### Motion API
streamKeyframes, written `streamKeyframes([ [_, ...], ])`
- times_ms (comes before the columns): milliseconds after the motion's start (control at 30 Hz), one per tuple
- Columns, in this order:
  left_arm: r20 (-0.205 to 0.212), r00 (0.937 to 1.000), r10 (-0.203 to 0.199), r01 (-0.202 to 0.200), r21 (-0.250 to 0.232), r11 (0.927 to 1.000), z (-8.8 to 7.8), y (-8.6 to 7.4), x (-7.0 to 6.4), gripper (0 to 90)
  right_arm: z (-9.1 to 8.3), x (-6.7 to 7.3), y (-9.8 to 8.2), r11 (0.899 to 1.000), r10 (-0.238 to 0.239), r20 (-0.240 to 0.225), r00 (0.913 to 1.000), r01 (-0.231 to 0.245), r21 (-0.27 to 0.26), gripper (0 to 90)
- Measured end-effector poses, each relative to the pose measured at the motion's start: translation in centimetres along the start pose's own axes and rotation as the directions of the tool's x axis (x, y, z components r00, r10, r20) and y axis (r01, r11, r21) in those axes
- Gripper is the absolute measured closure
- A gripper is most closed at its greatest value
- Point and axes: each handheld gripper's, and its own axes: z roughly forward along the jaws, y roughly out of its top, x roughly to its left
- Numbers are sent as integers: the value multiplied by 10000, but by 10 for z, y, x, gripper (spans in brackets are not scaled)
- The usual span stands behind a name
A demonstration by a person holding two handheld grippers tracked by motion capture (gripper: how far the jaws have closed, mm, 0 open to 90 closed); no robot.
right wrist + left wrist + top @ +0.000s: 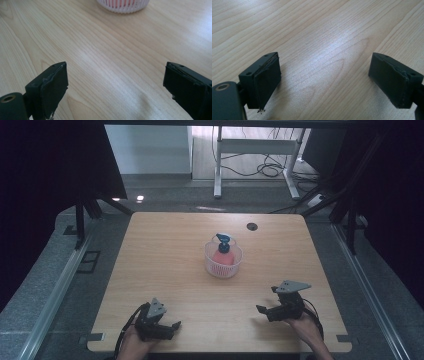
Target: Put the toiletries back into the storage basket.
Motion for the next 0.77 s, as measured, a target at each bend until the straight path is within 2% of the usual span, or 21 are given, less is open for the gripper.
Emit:
streamKeyframes([
  [367,-2,10000,-4,4,-3,10000,0,0,0,104,13,0,-16,9997,115,-44,9999,-114,195,57],
  [700,-3,10000,-1,1,3,10000,0,0,0,104,19,2,-23,9986,-48,96,9999,43,520,69],
  [767,-1,10000,5,-5,2,10000,0,0,0,104,19,2,-23,9981,-197,131,9997,189,584,67],
])
